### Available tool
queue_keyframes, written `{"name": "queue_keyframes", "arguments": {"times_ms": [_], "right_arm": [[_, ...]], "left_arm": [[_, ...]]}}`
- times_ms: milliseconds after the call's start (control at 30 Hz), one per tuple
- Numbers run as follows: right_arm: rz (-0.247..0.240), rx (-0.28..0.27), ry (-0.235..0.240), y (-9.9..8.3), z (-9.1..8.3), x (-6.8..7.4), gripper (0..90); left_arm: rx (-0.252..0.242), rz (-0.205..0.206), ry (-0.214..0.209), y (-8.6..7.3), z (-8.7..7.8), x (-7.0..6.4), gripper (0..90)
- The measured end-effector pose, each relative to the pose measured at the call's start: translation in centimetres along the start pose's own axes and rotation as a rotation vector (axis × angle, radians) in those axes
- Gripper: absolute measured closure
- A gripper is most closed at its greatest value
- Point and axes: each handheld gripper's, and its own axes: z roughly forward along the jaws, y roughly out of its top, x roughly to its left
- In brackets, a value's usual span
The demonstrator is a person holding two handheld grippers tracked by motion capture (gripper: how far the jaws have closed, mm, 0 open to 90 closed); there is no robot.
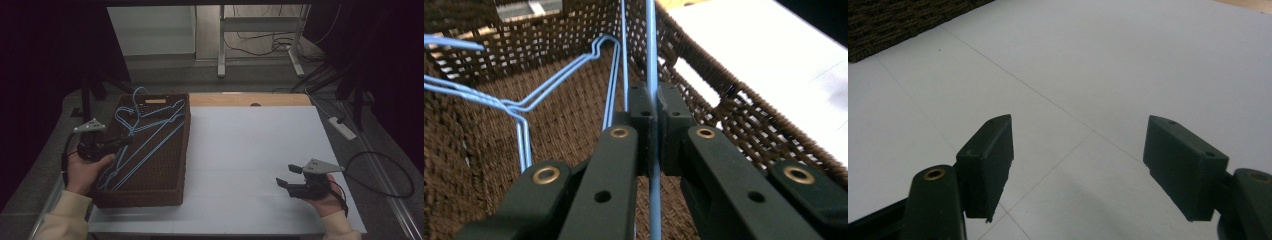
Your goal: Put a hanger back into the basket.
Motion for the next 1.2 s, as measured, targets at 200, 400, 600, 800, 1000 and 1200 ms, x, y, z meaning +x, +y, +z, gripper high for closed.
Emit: {"name": "queue_keyframes", "arguments": {"times_ms": [200,400,600,800,1000,1200], "right_arm": [[0.001,0.001,0.001,0.0,0.1,0.0,28.8],[-0.001,0.008,0.001,0.0,0.2,0.0,28.7],[-0.001,0.010,0.000,0.0,0.2,0.0,28.7],[-0.007,0.017,-0.001,0.0,0.3,0.1,28.7],[-0.005,0.021,-0.001,-0.1,0.4,0.0,28.7],[-0.010,0.026,0.000,-0.1,0.5,0.1,28.6]], "left_arm": [[0.048,-0.010,-0.005,-0.3,1.6,0.2,86.7],[0.097,-0.020,-0.016,-0.4,3.1,0.8,86.7],[0.125,-0.066,-0.032,-0.6,3.8,2.0,86.6],[0.193,-0.054,0.098,-0.8,4.3,2.4,86.5],[0.273,0.005,0.225,-0.7,5.1,2.3,86.3],[0.358,0.015,0.279,-0.6,6.3,2.4,85.6]]}}
